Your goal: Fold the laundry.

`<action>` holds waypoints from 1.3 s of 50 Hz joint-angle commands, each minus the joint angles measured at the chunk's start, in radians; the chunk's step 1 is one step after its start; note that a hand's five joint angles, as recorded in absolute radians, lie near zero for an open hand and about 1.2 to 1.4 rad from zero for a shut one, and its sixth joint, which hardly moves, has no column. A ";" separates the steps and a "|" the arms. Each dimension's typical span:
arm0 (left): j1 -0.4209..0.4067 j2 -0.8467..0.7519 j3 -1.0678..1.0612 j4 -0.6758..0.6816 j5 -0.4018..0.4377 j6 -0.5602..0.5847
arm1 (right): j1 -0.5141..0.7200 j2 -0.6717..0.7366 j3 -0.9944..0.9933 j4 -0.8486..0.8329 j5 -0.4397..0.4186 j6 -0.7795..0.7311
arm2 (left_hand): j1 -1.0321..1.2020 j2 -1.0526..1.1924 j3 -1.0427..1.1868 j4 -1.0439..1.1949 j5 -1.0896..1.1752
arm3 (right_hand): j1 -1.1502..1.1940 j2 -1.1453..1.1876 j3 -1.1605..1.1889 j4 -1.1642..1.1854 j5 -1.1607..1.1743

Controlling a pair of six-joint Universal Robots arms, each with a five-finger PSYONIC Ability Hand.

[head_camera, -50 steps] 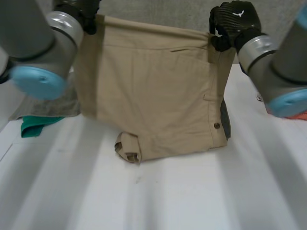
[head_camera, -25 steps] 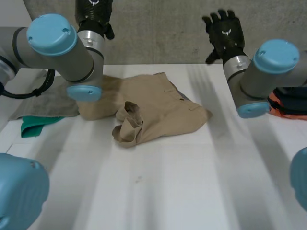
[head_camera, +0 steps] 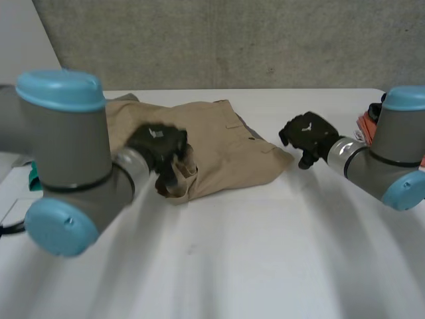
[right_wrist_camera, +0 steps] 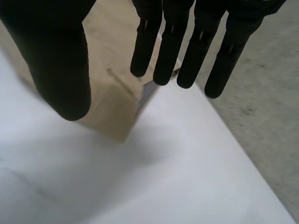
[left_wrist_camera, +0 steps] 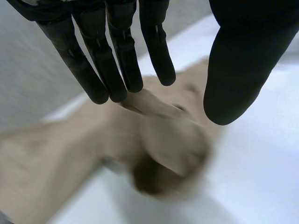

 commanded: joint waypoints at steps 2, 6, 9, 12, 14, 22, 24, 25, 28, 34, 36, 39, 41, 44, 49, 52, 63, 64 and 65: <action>-0.033 -0.025 -0.072 -0.065 0.063 -0.087 | 0.009 0.080 -0.020 0.000 -0.080 -0.101 | 0.112 0.121 0.122 0.123 0.127 | 0.142 0.142 0.143 0.145 0.145; -0.025 -0.080 -0.055 -0.068 0.072 -0.091 | 0.026 0.122 -0.040 -0.001 -0.091 -0.139 | -0.043 -0.034 -0.033 -0.033 -0.029 | 0.142 0.142 0.143 0.145 0.145; 0.004 -0.123 -0.032 -0.068 0.065 -0.091 | 0.035 0.156 -0.069 -0.001 -0.092 -0.154 | -0.225 -0.216 -0.215 -0.215 -0.211 | 0.136 0.136 0.137 0.139 0.140; 0.038 -0.169 0.020 -0.064 0.049 -0.079 | 0.045 0.179 -0.099 -0.009 -0.091 -0.151 | -0.427 -0.418 -0.417 -0.417 -0.413 | -0.022 -0.021 -0.020 -0.019 -0.018; 0.050 -0.200 0.059 -0.054 0.035 -0.062 | 0.048 0.185 -0.113 -0.021 -0.091 -0.139 | -0.472 -0.463 -0.462 -0.462 -0.458 | -0.110 -0.110 -0.109 -0.108 -0.107; 0.113 -0.376 0.321 -0.044 -0.046 0.089 | 0.083 0.203 -0.130 -0.179 -0.054 -0.006 | -0.617 -0.608 -0.607 -0.606 -0.602 | -0.258 -0.257 -0.256 -0.255 -0.254; 0.113 -0.409 0.391 -0.063 -0.044 0.120 | 0.097 0.212 -0.133 -0.222 -0.028 0.028 | -0.617 -0.608 -0.607 -0.606 -0.602 | -0.182 -0.181 -0.180 -0.179 -0.178; 0.110 -0.416 0.408 -0.065 -0.043 0.131 | 0.100 0.215 -0.135 -0.231 -0.020 0.036 | -0.617 -0.608 -0.607 -0.606 -0.602 | -0.164 -0.163 -0.162 -0.161 -0.160; 0.101 -0.444 0.474 -0.065 -0.035 0.162 | 0.117 0.238 -0.153 -0.286 0.018 0.062 | -0.617 -0.608 -0.607 -0.606 -0.602 | -0.123 -0.122 -0.121 -0.120 -0.119; 0.096 -0.495 0.554 -0.028 -0.026 0.206 | 0.141 0.277 -0.199 -0.354 0.098 0.093 | -0.617 -0.608 -0.607 -0.606 -0.602 | -0.029 -0.028 -0.027 -0.026 -0.025; 0.096 -0.522 0.588 -0.002 -0.029 0.238 | 0.154 0.289 -0.216 -0.373 0.116 0.117 | -0.617 -0.608 -0.607 -0.606 -0.602 | 0.004 0.004 0.005 0.006 0.007; 0.095 -0.556 0.629 0.027 -0.031 0.283 | 0.169 0.313 -0.248 -0.383 0.127 0.145 | -0.617 -0.608 -0.607 -0.606 -0.602 | 0.027 0.028 0.029 0.030 0.031; 0.095 -0.571 0.649 0.038 -0.031 0.306 | 0.177 0.329 -0.264 -0.383 0.129 0.151 | -0.613 -0.604 -0.603 -0.603 -0.599 | 0.086 0.086 0.087 0.088 0.089; 0.093 -0.596 0.686 0.064 -0.024 0.330 | 0.187 0.343 -0.293 -0.380 0.136 0.155 | -0.463 -0.454 -0.454 -0.453 -0.449 | 0.276 0.277 0.278 0.279 0.280; 0.081 -0.640 0.737 0.130 -0.021 0.359 | 0.186 0.315 -0.290 -0.356 0.162 0.160 | -0.182 -0.173 -0.172 -0.172 -0.168 | 0.685 0.686 0.687 0.688 0.689; 0.072 -0.651 0.758 0.157 -0.031 0.389 | 0.183 0.251 -0.245 -0.305 0.178 0.180 | 0.377 0.386 0.387 0.388 0.392 | 0.685 0.686 0.687 0.688 0.689; 0.067 -0.297 0.585 0.047 -0.115 0.303 | 0.111 -0.134 -0.006 -0.143 0.182 0.251 | 0.605 0.614 0.615 0.615 0.619 | 0.685 0.686 0.687 0.688 0.689; 0.067 -0.251 0.562 0.036 -0.109 0.291 | 0.105 -0.169 0.006 -0.130 0.182 0.255 | 0.605 0.614 0.615 0.615 0.619 | 0.685 0.686 0.687 0.688 0.689; 0.067 -0.204 0.539 0.029 -0.103 0.275 | 0.098 -0.202 0.014 -0.117 0.182 0.263 | 0.605 0.614 0.615 0.615 0.619 | 0.685 0.686 0.687 0.688 0.689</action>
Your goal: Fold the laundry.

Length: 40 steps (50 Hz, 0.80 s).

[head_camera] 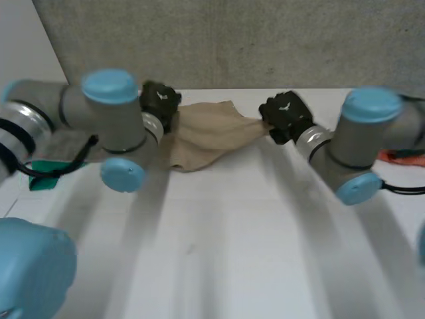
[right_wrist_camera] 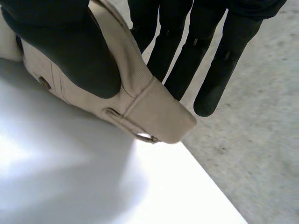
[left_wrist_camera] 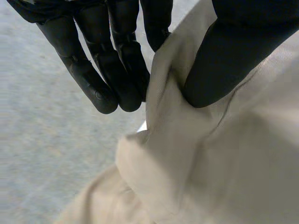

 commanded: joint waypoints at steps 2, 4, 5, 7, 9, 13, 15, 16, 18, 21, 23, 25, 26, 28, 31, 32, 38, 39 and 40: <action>-0.001 0.456 -0.229 -0.119 0.008 -0.128 | -0.067 -0.345 0.133 0.124 0.002 0.053 | 0.241 0.203 0.215 0.202 0.251 | 0.270 0.224 0.217 0.203 0.232; 0.003 0.542 -0.264 -0.131 0.033 -0.142 | -0.078 -0.403 0.136 0.144 0.003 0.065 | 0.241 0.203 0.215 0.202 0.251 | 0.270 0.224 0.217 0.203 0.232; 0.003 0.618 -0.298 -0.142 0.060 -0.154 | -0.087 -0.458 0.139 0.166 0.003 0.079 | 0.241 0.203 0.215 0.202 0.251 | 0.270 0.224 0.217 0.203 0.232; 0.004 0.687 -0.324 -0.154 0.090 -0.157 | -0.091 -0.508 0.139 0.184 0.002 0.100 | 0.241 0.203 0.215 0.202 0.251 | 0.270 0.224 0.217 0.203 0.232; 0.007 0.771 -0.356 -0.176 0.122 -0.156 | -0.091 -0.570 0.141 0.221 0.000 0.123 | 0.241 0.203 0.215 0.202 0.251 | 0.270 0.224 0.217 0.203 0.232; 0.019 0.824 -0.389 -0.229 0.147 -0.148 | -0.082 -0.624 0.147 0.292 -0.005 0.137 | 0.241 0.203 0.215 0.202 0.251 | 0.270 0.224 0.217 0.203 0.232; 0.021 0.821 -0.396 -0.252 0.145 -0.143 | -0.075 -0.624 0.152 0.319 -0.005 0.132 | 0.241 0.203 0.215 0.202 0.251 | 0.270 0.224 0.217 0.203 0.232; 0.021 0.809 -0.404 -0.274 0.144 -0.140 | -0.072 -0.617 0.162 0.338 -0.005 0.132 | 0.241 0.203 0.215 0.202 0.251 | 0.270 0.224 0.217 0.203 0.232; 0.021 0.783 -0.415 -0.285 0.142 -0.137 | -0.065 -0.598 0.178 0.350 0.002 0.128 | 0.241 0.203 0.215 0.202 0.251 | 0.270 0.224 0.217 0.203 0.232; 0.029 0.696 -0.422 -0.271 0.144 -0.134 | -0.058 -0.548 0.199 0.347 0.014 0.116 | 0.241 0.203 0.215 0.202 0.251 | 0.270 0.224 0.217 0.203 0.232; 0.038 0.598 -0.413 -0.240 0.142 -0.127 | -0.055 -0.488 0.199 0.333 0.032 0.099 | 0.241 0.203 0.215 0.202 0.251 | 0.270 0.224 0.217 0.203 0.232; 0.045 0.531 -0.396 -0.208 0.141 -0.119 | -0.053 -0.445 0.189 0.315 0.051 0.094 | 0.241 0.203 0.215 0.202 0.251 | 0.270 0.224 0.217 0.203 0.232; 0.050 0.499 -0.377 -0.196 0.139 -0.116 | -0.052 -0.425 0.179 0.301 0.060 0.089 | 0.241 0.203 0.215 0.202 0.251 | 0.270 0.224 0.217 0.203 0.232; 0.062 0.410 -0.283 -0.136 0.133 -0.096 | -0.032 -0.367 0.130 0.243 0.098 0.083 | 0.241 0.203 0.215 0.202 0.251 | 0.270 0.224 0.217 0.203 0.232; 0.068 0.330 -0.108 -0.049 0.134 -0.076 | 0.004 -0.304 0.016 0.108 0.161 0.080 | 0.241 0.203 0.215 0.202 0.251 | 0.270 0.224 0.217 0.203 0.232; 0.068 0.323 -0.053 -0.021 0.133 -0.073 | 0.007 -0.295 -0.020 0.065 0.178 0.083 | 0.241 0.203 0.215 0.202 0.251 | 0.270 0.224 0.217 0.203 0.232; 0.070 0.378 0.191 0.191 0.073 -0.155 | 0.028 -0.292 -0.189 -0.297 0.319 0.126 | 0.241 0.203 0.215 0.202 0.251 | 0.270 0.224 0.217 0.203 0.232; 0.072 0.388 0.190 0.215 0.062 -0.169 | 0.031 -0.298 -0.195 -0.331 0.327 0.129 | 0.241 0.203 0.215 0.202 0.251 | 0.270 0.224 0.217 0.203 0.232; 0.072 0.411 0.176 0.269 0.047 -0.194 | 0.036 -0.311 -0.200 -0.399 0.333 0.134 | 0.241 0.203 0.215 0.202 0.251 | 0.270 0.224 0.217 0.203 0.232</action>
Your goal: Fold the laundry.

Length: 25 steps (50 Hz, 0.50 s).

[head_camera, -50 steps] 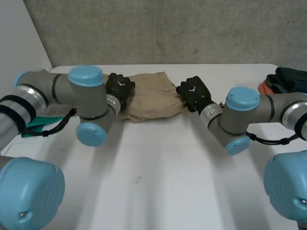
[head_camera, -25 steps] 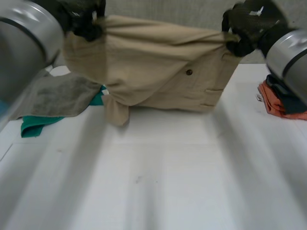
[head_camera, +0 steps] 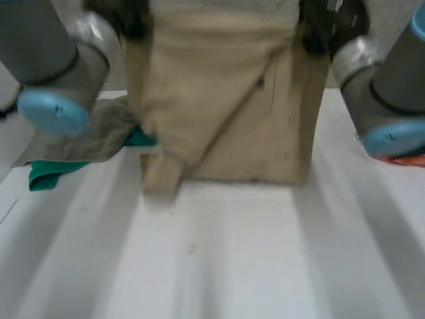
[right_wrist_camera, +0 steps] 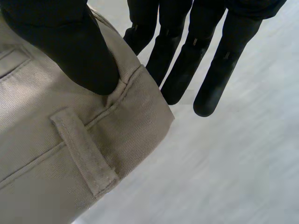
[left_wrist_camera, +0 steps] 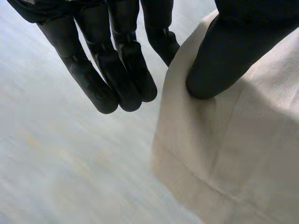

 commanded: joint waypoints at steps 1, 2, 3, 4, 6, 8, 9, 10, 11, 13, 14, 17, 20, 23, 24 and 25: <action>0.002 0.091 0.120 0.233 -0.073 -0.103 | 0.025 -0.034 -0.107 -0.343 0.098 0.035 | 0.241 0.200 0.211 0.198 0.224 | 0.270 0.224 0.209 0.201 0.215; 0.004 0.101 0.106 0.256 -0.076 -0.110 | 0.028 -0.041 -0.101 -0.344 0.096 0.034 | 0.241 0.200 0.211 0.198 0.224 | 0.270 0.224 0.209 0.201 0.215; 0.007 0.120 0.071 0.276 -0.073 -0.112 | 0.033 -0.054 -0.087 -0.329 0.093 0.032 | 0.241 0.200 0.211 0.198 0.224 | 0.270 0.224 0.209 0.201 0.215; 0.010 0.127 0.050 0.281 -0.069 -0.112 | 0.036 -0.058 -0.078 -0.315 0.090 0.032 | 0.241 0.200 0.211 0.198 0.224 | 0.270 0.224 0.209 0.201 0.215; 0.018 0.147 -0.004 0.281 -0.061 -0.118 | 0.038 -0.069 -0.053 -0.282 0.084 0.034 | 0.241 0.200 0.211 0.198 0.224 | 0.270 0.224 0.209 0.201 0.215; 0.024 0.180 -0.104 0.275 -0.043 -0.119 | 0.036 -0.080 -0.001 -0.232 0.073 0.035 | 0.241 0.200 0.211 0.198 0.224 | 0.270 0.224 0.209 0.201 0.215; 0.028 0.195 -0.180 0.276 -0.029 -0.119 | 0.036 -0.089 0.042 -0.205 0.065 0.038 | 0.241 0.200 0.211 0.198 0.224 | 0.270 0.224 0.209 0.201 0.215; 0.030 0.201 -0.220 0.276 -0.020 -0.119 | 0.038 -0.092 0.065 -0.193 0.061 0.040 | 0.241 0.200 0.211 0.198 0.224 | 0.270 0.224 0.209 0.201 0.215; 0.033 0.207 -0.255 0.276 -0.014 -0.119 | 0.036 -0.097 0.091 -0.180 0.056 0.042 | 0.241 0.200 0.211 0.198 0.224 | 0.270 0.224 0.209 0.201 0.215; 0.036 0.221 -0.375 0.272 0.008 -0.119 | 0.039 -0.106 0.179 -0.157 0.044 0.045 | 0.241 0.200 0.211 0.198 0.224 | 0.270 0.224 0.209 0.201 0.215; 0.036 0.223 -0.413 0.272 0.016 -0.119 | 0.039 -0.109 0.212 -0.153 0.039 0.043 | 0.241 0.200 0.211 0.198 0.224 | 0.270 0.224 0.209 0.201 0.215; 0.035 0.223 -0.576 0.270 0.031 -0.119 | 0.044 -0.101 0.344 -0.143 0.009 0.042 | 0.241 0.200 0.211 0.198 0.224 | 0.270 0.224 0.209 0.201 0.215; 0.024 0.201 -0.726 0.276 0.037 -0.112 | 0.048 -0.066 0.468 -0.148 -0.020 0.032 | 0.241 0.200 0.211 0.198 0.224 | 0.270 0.224 0.209 0.201 0.215; 0.018 0.157 -0.812 0.276 0.037 -0.106 | 0.048 -0.022 0.540 -0.156 -0.033 0.011 | 0.241 0.200 0.211 0.198 0.224 | 0.270 0.224 0.209 0.201 0.215; 0.015 0.119 -0.855 0.273 0.036 -0.097 | 0.048 0.012 0.571 -0.159 -0.033 -0.010 | 0.241 0.200 0.211 0.198 0.224 | 0.270 0.224 0.209 0.201 0.215; 0.013 0.096 -0.869 0.272 0.033 -0.089 | 0.048 0.029 0.583 -0.159 -0.034 -0.024 | 0.241 0.200 0.211 0.198 0.224 | 0.270 0.224 0.209 0.201 0.215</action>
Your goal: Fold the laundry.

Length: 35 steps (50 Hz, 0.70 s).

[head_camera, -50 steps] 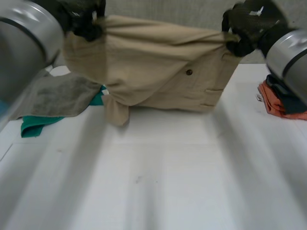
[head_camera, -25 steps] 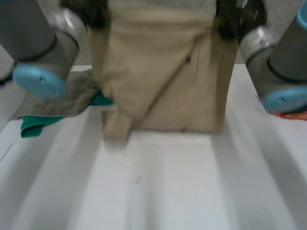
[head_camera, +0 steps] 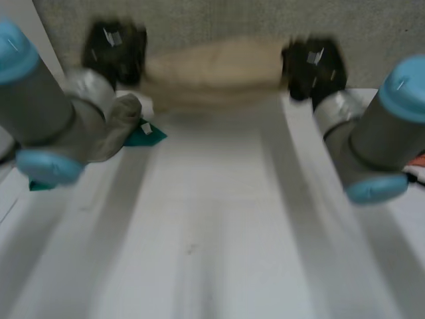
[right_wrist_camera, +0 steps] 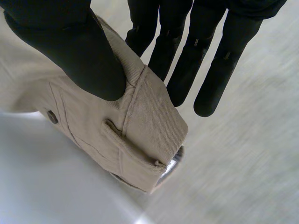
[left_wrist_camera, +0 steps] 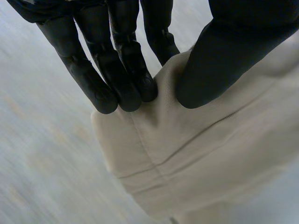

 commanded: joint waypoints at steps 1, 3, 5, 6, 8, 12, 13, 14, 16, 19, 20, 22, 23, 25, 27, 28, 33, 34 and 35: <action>-0.016 -0.133 -0.225 -0.005 -0.004 0.034 | 0.003 0.121 0.186 -0.014 -0.027 -0.073 | 0.241 0.199 0.211 0.198 0.218 | 0.270 0.224 0.209 0.201 0.210; -0.019 -0.187 -0.243 -0.024 -0.019 0.060 | 0.003 0.153 0.210 -0.005 -0.024 -0.115 | 0.073 0.030 0.043 0.030 0.050 | 0.270 0.224 0.209 0.201 0.210; -0.021 -0.209 -0.251 -0.053 -0.033 0.078 | 0.003 0.163 0.223 0.004 -0.022 -0.135 | -0.203 -0.246 -0.233 -0.246 -0.226 | 0.270 0.224 0.209 0.201 0.210; -0.022 -0.212 -0.252 -0.071 -0.041 0.087 | 0.003 0.161 0.229 0.009 -0.022 -0.144 | -0.359 -0.401 -0.389 -0.402 -0.382 | 0.270 0.224 0.209 0.201 0.210; -0.031 -0.196 -0.252 -0.128 -0.064 0.107 | 0.004 0.152 0.241 0.022 -0.024 -0.156 | -0.641 -0.684 -0.672 -0.685 -0.665 | 0.270 0.224 0.209 0.201 0.210; -0.031 -0.123 -0.258 -0.191 -0.091 0.110 | 0.007 0.112 0.252 0.032 -0.025 -0.142 | -0.829 -0.872 -0.860 -0.873 -0.853 | 0.270 0.224 0.209 0.201 0.210; -0.031 -0.106 -0.258 -0.194 -0.098 0.107 | 0.007 0.103 0.255 0.033 -0.024 -0.138 | -0.873 -0.916 -0.904 -0.917 -0.897 | 0.270 0.224 0.209 0.201 0.210; -0.025 -0.071 -0.268 -0.193 -0.107 0.095 | 0.006 0.089 0.260 0.033 -0.025 -0.126 | -0.923 -0.966 -0.954 -0.967 -0.947 | 0.270 0.224 0.209 0.201 0.210; -0.015 -0.040 -0.287 -0.186 -0.111 0.080 | 0.004 0.075 0.266 0.032 -0.029 -0.110 | -0.933 -0.975 -0.963 -0.976 -0.956 | 0.270 0.224 0.209 0.201 0.210; 0.019 0.012 -0.333 -0.174 -0.101 0.055 | 0.001 0.063 0.269 0.032 -0.029 -0.081 | -0.927 -0.969 -0.957 -0.970 -0.950 | 0.270 0.224 0.209 0.201 0.210; 0.027 0.021 -0.346 -0.176 -0.093 0.052 | 0.001 0.062 0.267 0.033 -0.029 -0.073 | -0.921 -0.964 -0.951 -0.964 -0.944 | 0.270 0.224 0.209 0.201 0.210; 0.048 0.043 -0.384 -0.180 -0.064 0.048 | 0.000 0.060 0.264 0.035 -0.022 -0.054 | -0.868 -0.911 -0.899 -0.912 -0.892 | 0.270 0.224 0.209 0.201 0.210; 0.057 0.049 -0.396 -0.183 -0.055 0.048 | 0.000 0.061 0.263 0.036 -0.022 -0.047 | -0.848 -0.890 -0.878 -0.891 -0.871 | 0.270 0.224 0.209 0.201 0.210; 0.076 0.058 -0.421 -0.192 -0.035 0.048 | -0.002 0.063 0.257 0.041 -0.022 -0.037 | -0.812 -0.855 -0.843 -0.856 -0.836 | 0.270 0.224 0.209 0.201 0.210; 0.099 0.067 -0.453 -0.214 -0.006 0.046 | -0.002 0.068 0.247 0.052 -0.021 -0.021 | -0.695 -0.738 -0.726 -0.739 -0.719 | 0.270 0.224 0.209 0.201 0.210; 0.107 0.070 -0.461 -0.223 0.004 0.043 | -0.002 0.068 0.246 0.056 -0.021 -0.015 | -0.654 -0.697 -0.684 -0.698 -0.678 | 0.270 0.224 0.209 0.201 0.210; 0.134 0.075 -0.495 -0.269 0.063 0.043 | 0.003 0.087 0.192 0.102 -0.006 0.046 | -0.440 -0.483 -0.470 -0.484 -0.463 | 0.270 0.224 0.209 0.201 0.210; 0.134 0.075 -0.496 -0.272 0.070 0.043 | 0.003 0.091 0.183 0.111 -0.002 0.055 | -0.425 -0.468 -0.455 -0.468 -0.448 | 0.270 0.224 0.209 0.201 0.210; 0.134 0.074 -0.496 -0.274 0.076 0.043 | 0.004 0.094 0.172 0.122 0.001 0.065 | -0.422 -0.464 -0.452 -0.465 -0.445 | 0.270 0.224 0.209 0.201 0.210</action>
